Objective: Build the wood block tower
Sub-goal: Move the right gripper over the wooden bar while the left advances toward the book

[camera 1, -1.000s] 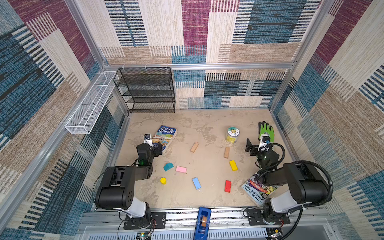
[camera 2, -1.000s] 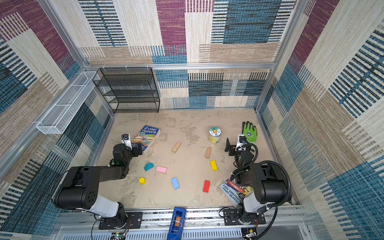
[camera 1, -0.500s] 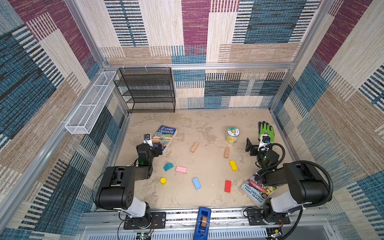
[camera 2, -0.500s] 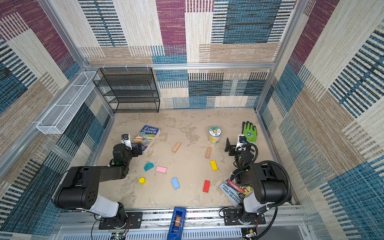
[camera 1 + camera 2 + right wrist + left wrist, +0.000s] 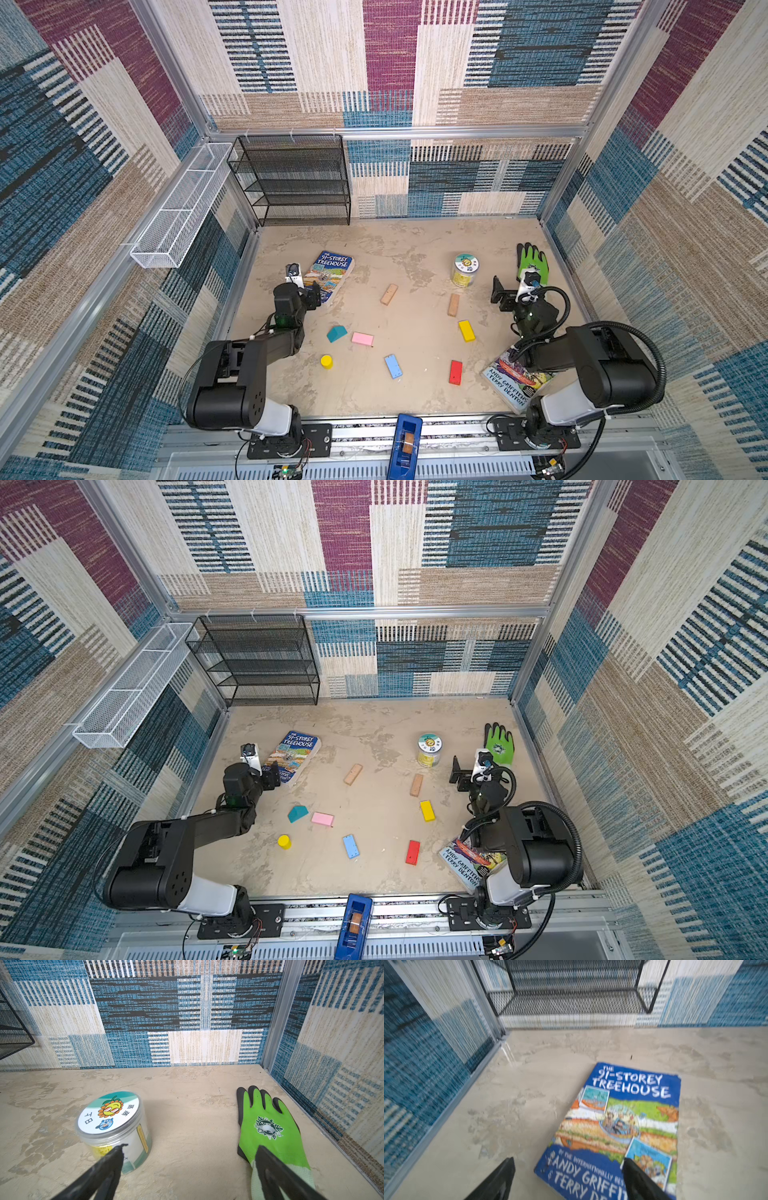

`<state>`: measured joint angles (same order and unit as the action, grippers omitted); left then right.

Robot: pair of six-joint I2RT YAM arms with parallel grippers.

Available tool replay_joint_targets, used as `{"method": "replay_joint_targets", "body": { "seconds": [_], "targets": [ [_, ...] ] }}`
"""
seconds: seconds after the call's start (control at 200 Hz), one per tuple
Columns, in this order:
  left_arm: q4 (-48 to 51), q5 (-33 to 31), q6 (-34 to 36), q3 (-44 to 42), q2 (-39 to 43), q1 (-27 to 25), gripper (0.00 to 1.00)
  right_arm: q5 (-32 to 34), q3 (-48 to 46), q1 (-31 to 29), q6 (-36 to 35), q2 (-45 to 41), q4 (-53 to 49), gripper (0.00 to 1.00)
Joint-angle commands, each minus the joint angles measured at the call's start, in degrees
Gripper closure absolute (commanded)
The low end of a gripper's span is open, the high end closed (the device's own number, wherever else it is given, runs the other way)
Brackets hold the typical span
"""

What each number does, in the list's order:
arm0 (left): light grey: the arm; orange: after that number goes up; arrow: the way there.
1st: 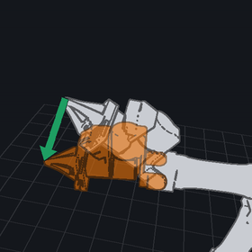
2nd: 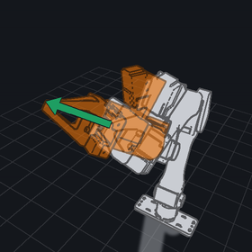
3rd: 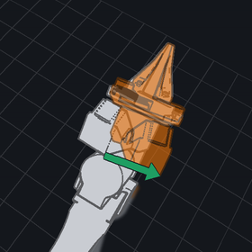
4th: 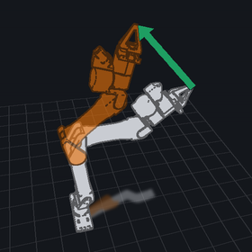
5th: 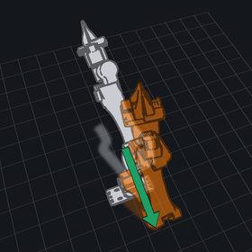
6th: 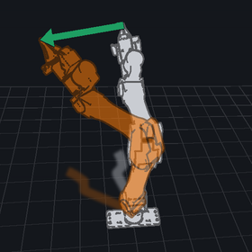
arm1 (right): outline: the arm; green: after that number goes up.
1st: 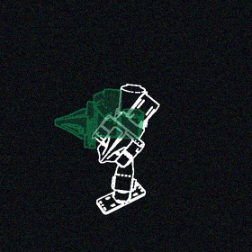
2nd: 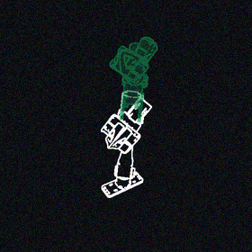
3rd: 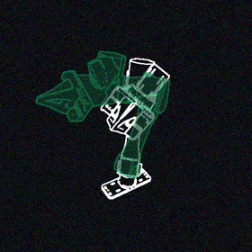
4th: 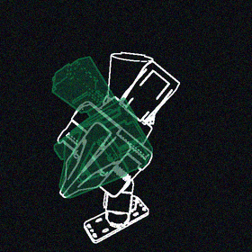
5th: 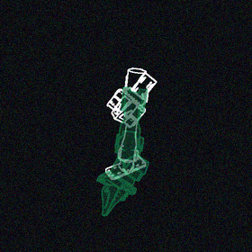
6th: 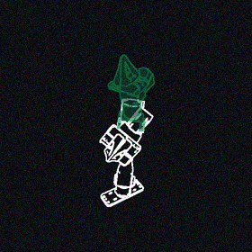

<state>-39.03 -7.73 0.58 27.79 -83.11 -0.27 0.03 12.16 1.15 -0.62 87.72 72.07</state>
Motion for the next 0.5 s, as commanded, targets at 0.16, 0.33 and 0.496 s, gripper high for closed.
{"method": "replay_joint_targets", "body": {
  "seconds": [0.16,0.33,0.496],
  "targets": [
    [14.0,-3.1,-2.5,2.4,11.7,-0.6,0.16,0.9,16.7,-0.1,1.1,-7.1,-34.1,0.09],
    [29.2,-4.6,-4.3,11.3,17.3,-4.1,0.18,-3.8,20.8,-0.1,5.6,-11.2,-43.9,0.1],
    [48.0,-12.5,-9.5,22.6,16.8,-11.8,0.18,-3.8,23.8,-0.9,10.1,-14.8,-55.6,0.13]
  ]
}}
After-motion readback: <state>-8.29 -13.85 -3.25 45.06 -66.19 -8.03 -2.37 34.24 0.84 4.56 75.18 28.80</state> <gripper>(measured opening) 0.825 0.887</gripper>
